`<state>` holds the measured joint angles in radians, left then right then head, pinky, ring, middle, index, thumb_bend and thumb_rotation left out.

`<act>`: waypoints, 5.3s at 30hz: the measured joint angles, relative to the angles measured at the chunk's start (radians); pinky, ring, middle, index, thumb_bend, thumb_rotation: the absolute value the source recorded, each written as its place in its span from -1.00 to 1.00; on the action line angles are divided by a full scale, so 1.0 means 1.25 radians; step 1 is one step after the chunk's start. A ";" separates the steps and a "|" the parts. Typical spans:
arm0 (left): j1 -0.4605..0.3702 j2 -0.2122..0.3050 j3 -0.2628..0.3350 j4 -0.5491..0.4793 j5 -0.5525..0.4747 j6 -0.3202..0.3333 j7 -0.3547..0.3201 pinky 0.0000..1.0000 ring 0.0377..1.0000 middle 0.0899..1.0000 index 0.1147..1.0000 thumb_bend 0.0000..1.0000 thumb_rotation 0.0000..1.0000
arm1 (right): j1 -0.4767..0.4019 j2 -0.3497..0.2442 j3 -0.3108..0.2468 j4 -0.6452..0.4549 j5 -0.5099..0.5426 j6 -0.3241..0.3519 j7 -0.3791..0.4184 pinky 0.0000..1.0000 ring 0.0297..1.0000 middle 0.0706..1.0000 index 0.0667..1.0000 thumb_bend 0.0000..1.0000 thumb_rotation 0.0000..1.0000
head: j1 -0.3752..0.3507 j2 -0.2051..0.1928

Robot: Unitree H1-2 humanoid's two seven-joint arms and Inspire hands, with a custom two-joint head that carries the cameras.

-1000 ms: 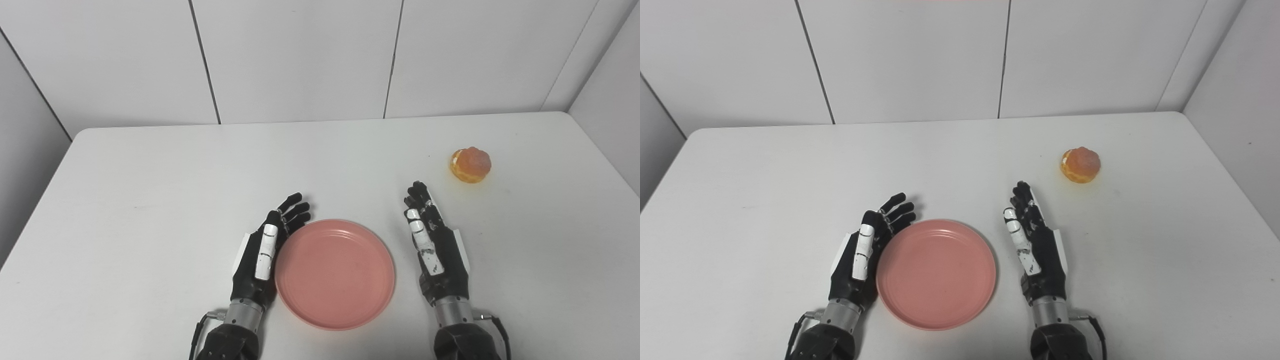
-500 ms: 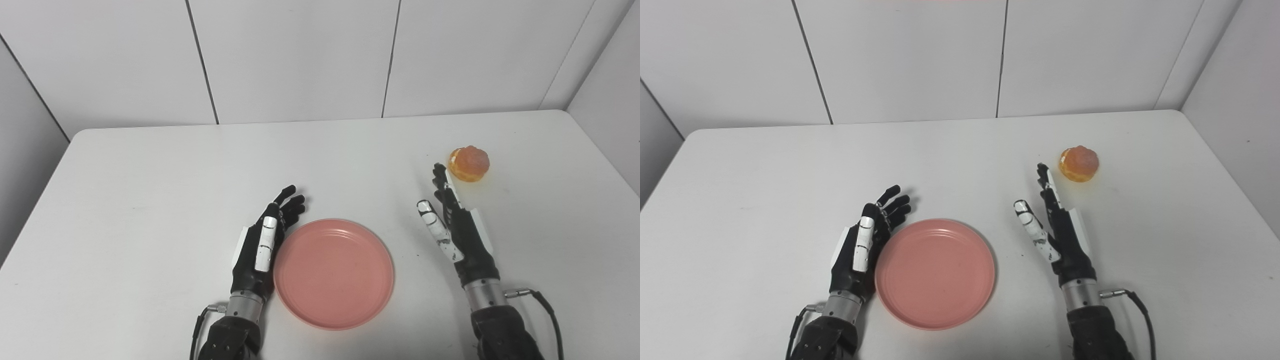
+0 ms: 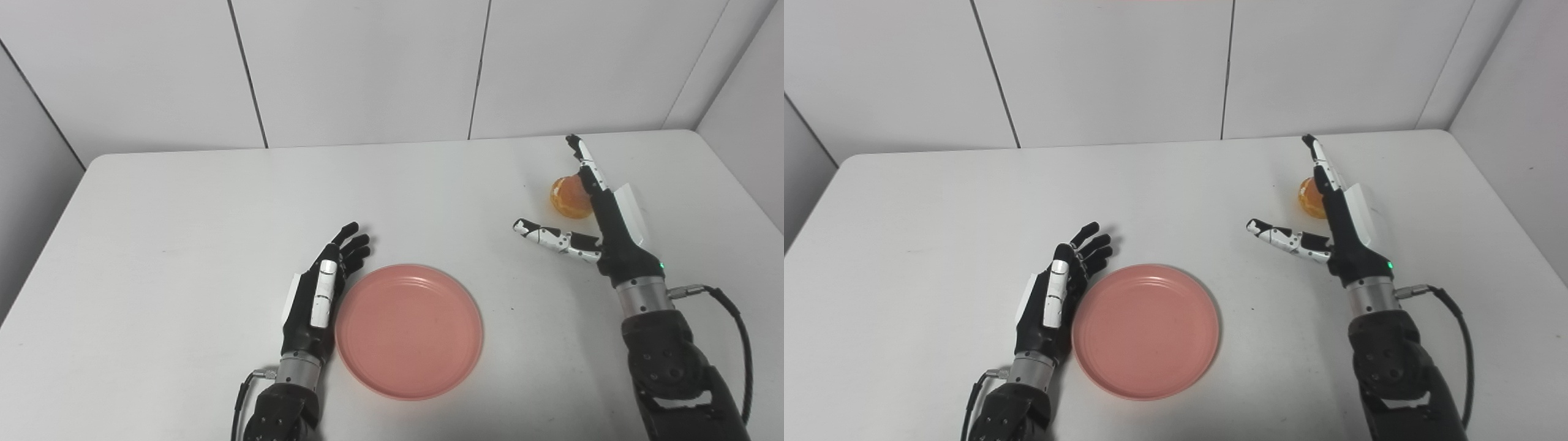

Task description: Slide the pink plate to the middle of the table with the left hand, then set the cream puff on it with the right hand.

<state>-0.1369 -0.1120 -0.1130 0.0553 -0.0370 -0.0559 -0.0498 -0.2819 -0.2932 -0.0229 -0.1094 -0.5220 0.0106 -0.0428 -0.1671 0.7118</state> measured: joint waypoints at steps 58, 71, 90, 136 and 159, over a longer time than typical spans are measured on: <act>0.011 0.059 0.016 -0.036 -0.064 0.027 -0.070 0.82 0.72 0.68 0.65 0.24 1.00 | -0.320 -0.128 0.167 0.573 -0.085 0.045 -0.008 0.38 0.62 0.70 0.71 0.65 -0.64 | -0.174 -0.037; 0.013 0.062 0.017 -0.039 -0.074 0.028 -0.073 0.84 0.73 0.69 0.66 0.24 1.00 | -0.307 -0.112 0.149 0.522 -0.077 0.098 -0.063 -0.45 -0.31 -0.26 -0.03 0.03 -1.00 | -0.174 -0.034; 0.020 0.062 0.016 -0.048 -0.073 0.030 -0.073 0.82 0.73 0.69 0.66 0.27 1.00 | -0.277 -0.092 0.131 0.418 -0.076 0.131 -0.133 -0.62 -0.50 -0.30 -0.04 0.04 -1.00 | -0.166 -0.031; 0.033 0.024 0.002 -0.056 -0.017 0.033 -0.046 0.74 0.71 0.67 0.63 0.24 1.00 | -0.018 0.112 0.290 0.018 0.008 -0.094 0.006 -0.40 -0.35 -0.25 -0.04 0.03 -1.00 | -0.032 0.006; 0.037 0.017 -0.004 -0.070 -0.021 0.056 -0.043 0.80 0.74 0.70 0.68 0.24 1.00 | 0.061 0.151 0.346 0.101 -0.016 -0.179 0.021 0.03 0.13 0.11 -0.08 0.02 -0.86 | -0.006 0.023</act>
<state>-0.0902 -0.0903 -0.1185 -0.0327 -0.0632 0.0137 -0.1033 -0.2051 -0.1047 0.4102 0.0170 -0.5420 -0.2130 -0.0162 -0.1749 0.7409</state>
